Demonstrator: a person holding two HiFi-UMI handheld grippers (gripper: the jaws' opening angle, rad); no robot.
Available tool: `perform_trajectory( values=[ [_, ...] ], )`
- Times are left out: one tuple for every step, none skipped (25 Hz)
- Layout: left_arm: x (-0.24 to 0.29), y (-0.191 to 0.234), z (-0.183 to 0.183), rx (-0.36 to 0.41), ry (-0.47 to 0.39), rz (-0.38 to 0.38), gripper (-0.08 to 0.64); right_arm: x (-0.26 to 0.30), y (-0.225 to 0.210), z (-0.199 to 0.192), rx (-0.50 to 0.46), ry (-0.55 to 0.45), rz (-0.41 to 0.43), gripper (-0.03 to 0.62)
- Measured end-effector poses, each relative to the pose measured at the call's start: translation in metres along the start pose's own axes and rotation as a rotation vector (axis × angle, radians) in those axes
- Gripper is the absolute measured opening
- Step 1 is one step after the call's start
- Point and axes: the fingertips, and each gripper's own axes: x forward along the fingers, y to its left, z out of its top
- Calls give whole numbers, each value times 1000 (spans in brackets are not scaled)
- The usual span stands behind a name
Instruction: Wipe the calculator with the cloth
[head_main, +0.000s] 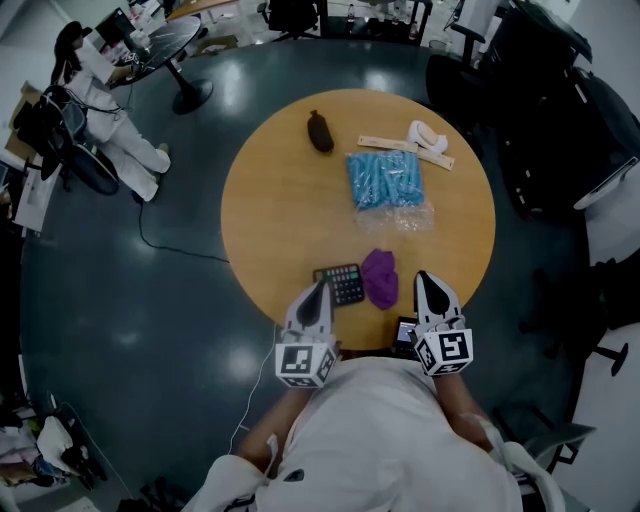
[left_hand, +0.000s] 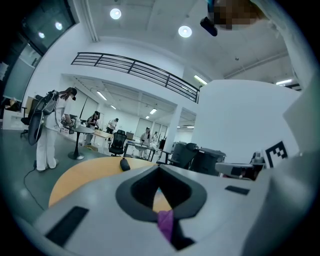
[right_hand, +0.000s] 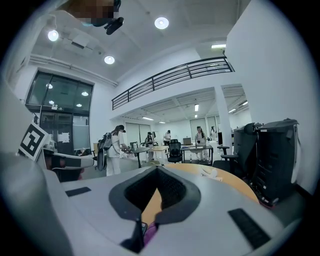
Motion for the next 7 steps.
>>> perform_trajectory(
  values=[
    [0,0,0,0,0,-1,6,0,0,1,0,-1,1,15],
    [1,0,0,0,1,-1,6,1,-1,2,0,-2,2,15],
    [1,0,1,0,1,0,6,1,0,2,-1,-3,3,15],
    [1,0,1,-1,1,2,6,2,0,3,-2,-2,4,15],
    [1,1,1,-3,1,4,6,3,0,3,-2,-1,5,15],
    [1,1,1,-5,1,6,6,3,0,3,-2,0,6,15],
    [1,2,1,-7,1,8,6,4,0,3,-2,2,7,15]
  ],
)
